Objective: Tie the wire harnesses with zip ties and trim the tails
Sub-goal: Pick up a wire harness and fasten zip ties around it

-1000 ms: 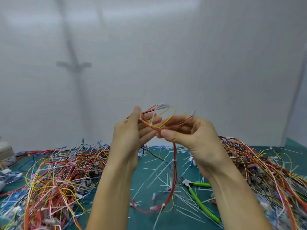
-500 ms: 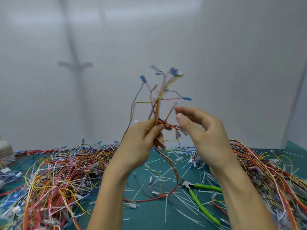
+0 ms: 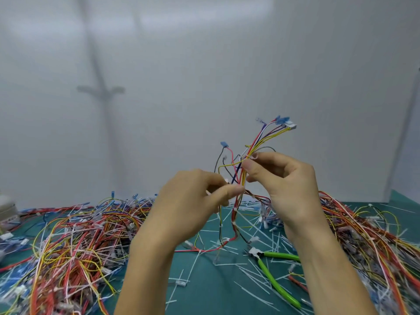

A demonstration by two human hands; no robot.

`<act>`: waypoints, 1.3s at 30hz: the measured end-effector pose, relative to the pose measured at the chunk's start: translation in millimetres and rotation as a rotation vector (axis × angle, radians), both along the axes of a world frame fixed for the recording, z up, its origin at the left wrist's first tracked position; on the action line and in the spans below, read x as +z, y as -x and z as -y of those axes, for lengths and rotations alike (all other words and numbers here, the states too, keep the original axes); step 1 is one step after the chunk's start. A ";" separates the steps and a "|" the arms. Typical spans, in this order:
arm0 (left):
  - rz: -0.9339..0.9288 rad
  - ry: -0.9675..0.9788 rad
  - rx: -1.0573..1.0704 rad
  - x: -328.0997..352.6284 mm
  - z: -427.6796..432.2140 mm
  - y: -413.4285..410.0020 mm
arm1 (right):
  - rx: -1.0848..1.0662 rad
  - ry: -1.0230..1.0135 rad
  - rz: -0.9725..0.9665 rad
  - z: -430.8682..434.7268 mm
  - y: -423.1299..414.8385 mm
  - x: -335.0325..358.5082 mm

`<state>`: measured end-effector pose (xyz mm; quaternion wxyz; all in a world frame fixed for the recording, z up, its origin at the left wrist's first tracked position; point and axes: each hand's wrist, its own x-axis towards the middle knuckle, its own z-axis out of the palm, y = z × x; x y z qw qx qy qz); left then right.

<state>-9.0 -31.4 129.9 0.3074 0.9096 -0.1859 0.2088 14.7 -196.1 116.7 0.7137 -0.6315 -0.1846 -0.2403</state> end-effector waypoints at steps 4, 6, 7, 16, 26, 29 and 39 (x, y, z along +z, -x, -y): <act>0.250 0.210 0.022 5.9 -8.3 3.5 | 0.044 0.056 -0.016 -0.2 3.1 1.4; 0.294 0.231 -0.001 5.9 -5.3 1.4 | 0.074 0.085 -0.002 -3.2 4.4 1.2; 0.295 0.237 -0.010 4.5 -3.1 -0.4 | 0.083 0.105 0.003 -5.1 4.9 0.8; -0.066 0.704 -0.231 -0.9 -1.2 -8.9 | 0.026 0.148 -0.057 -16.2 7.5 -1.8; -0.094 0.889 -0.219 -7.2 -4.3 -17.6 | 0.118 -0.071 -0.157 -7.6 8.9 3.3; 0.008 0.889 -0.014 -8.9 -4.5 -22.9 | -0.073 0.000 -0.187 7.7 -2.0 -2.0; 0.107 0.818 0.182 -9.7 -6.8 -24.8 | -0.190 1.639 -0.721 19.3 -47.5 -86.1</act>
